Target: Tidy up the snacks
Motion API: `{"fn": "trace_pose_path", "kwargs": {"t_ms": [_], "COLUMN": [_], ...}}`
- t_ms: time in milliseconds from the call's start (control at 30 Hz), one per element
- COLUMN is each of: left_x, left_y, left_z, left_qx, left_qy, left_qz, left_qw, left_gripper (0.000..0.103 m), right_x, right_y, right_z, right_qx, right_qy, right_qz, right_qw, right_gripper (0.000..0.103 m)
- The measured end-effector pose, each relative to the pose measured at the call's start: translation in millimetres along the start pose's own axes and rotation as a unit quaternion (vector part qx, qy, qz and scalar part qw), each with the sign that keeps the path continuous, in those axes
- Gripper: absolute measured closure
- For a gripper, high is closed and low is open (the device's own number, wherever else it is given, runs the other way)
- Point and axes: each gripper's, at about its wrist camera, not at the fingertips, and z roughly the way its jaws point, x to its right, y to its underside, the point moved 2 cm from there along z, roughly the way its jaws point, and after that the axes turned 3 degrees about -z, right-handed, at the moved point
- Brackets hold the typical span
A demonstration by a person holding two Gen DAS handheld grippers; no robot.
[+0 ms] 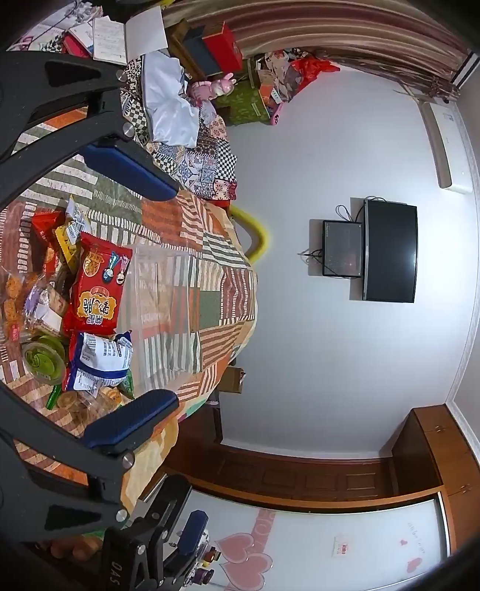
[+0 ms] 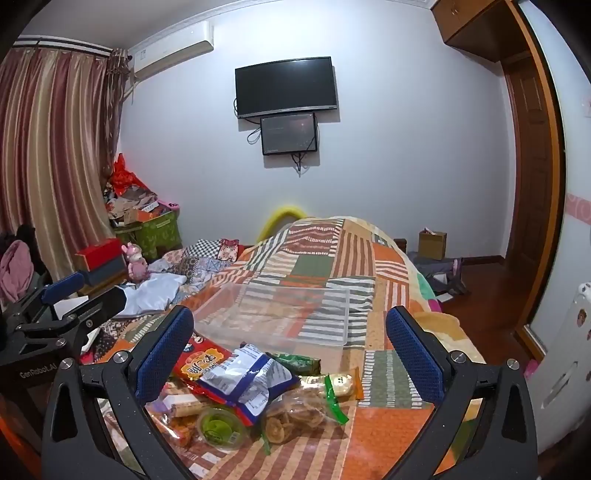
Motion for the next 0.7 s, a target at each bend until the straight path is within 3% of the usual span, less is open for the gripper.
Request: {"fn": "trace_pose_path", "kwargs": {"t_ms": [700], "left_x": [0], "left_y": [-2], "left_z": [0], "left_qx": [0.000], "left_qy": [-0.001], "left_qz": [0.000], "left_qw": [1.0000], "left_gripper": [0.000], "right_x": [-5], "right_y": [-2], "right_z": [-1], "right_qx": [0.004], "right_qy": [-0.003], "right_qz": [0.002], "right_qw": [1.000], "right_gripper": [0.000]}}
